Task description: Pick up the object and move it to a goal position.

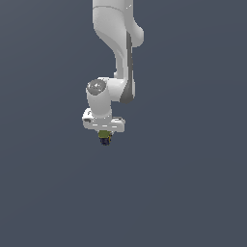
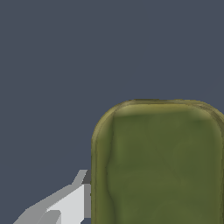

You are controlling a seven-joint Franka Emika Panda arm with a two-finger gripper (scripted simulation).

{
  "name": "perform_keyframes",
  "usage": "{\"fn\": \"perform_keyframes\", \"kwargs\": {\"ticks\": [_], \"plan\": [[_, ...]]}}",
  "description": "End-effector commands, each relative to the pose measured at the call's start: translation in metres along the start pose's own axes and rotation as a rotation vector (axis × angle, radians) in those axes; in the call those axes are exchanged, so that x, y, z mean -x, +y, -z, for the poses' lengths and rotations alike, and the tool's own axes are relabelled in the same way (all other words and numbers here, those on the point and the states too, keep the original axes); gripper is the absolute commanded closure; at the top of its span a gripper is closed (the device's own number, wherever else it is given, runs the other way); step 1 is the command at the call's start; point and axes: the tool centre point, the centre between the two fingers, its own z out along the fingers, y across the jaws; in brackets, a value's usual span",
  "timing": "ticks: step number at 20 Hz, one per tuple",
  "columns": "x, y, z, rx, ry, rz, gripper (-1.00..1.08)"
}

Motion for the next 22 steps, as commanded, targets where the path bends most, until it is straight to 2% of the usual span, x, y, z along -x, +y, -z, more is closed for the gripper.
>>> {"fn": "perform_keyframes", "kwargs": {"ticks": [1, 11, 22], "plan": [[0.000, 0.000, 0.000, 0.000, 0.001, 0.000, 1.08], [-0.011, -0.007, 0.024, 0.000, 0.000, 0.000, 1.08], [-0.048, -0.030, 0.102, 0.001, 0.000, 0.000, 1.08]]}}
